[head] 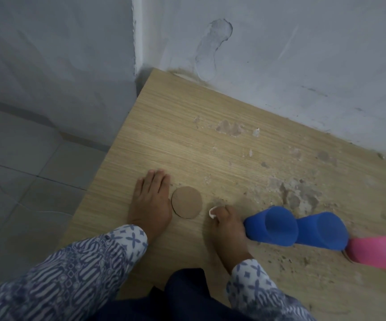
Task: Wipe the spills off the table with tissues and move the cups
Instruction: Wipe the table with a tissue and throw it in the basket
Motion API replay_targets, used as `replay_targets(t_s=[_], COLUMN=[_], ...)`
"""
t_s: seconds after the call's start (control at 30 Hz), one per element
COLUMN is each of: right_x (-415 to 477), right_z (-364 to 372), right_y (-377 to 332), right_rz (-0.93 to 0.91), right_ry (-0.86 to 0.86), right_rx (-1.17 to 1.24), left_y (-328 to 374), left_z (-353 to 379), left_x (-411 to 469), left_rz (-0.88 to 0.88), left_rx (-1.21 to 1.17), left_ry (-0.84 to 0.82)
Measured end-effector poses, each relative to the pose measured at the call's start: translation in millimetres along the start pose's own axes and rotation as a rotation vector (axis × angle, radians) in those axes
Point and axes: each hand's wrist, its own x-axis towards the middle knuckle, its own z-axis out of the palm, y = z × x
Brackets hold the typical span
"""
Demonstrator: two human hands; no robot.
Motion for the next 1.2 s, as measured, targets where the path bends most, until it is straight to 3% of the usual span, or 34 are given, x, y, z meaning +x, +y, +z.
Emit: replay_targets(t_s=[0.13, 0.3, 0.43, 0.57, 0.83, 1.07, 1.2], right_x=[32.7, 15.3, -17.4, 11.5, -2.1, 21.4, 31.7], right_z=[-7.7, -3.4, 1.7, -6.5, 2.2, -7.8, -8.2], right_y=[-3.0, -2.1, -3.0, -3.0, -2.3, -2.4, -4.8], right_rz=[0.086, 0.034, 0.012, 0.058, -0.029, 0.11, 0.075], right_ry=[0.002, -0.055, 0.019, -0.028, -0.02, -0.049, -0.047], right_rx=[-0.004, -0.042, -0.016, 0.07, -0.047, 0.03, -0.017], left_y=[-0.8, -0.3, -0.8, -0.9, 0.1, 0.0, 0.2], left_z=[0.6, -0.2, 1.1, 1.0, -0.8, -0.9, -1.0], left_x=[-0.8, 0.1, -0.4, -0.2, 0.3, -1.1, -0.9], left_rz=[0.004, 0.0, -0.003, -0.001, 0.003, 0.007, 0.0], left_rx=[-0.004, 0.0, 0.003, 0.001, 0.002, -0.002, 0.003], left_ry=[-0.002, 0.001, -0.007, -0.001, 0.004, 0.014, 0.008])
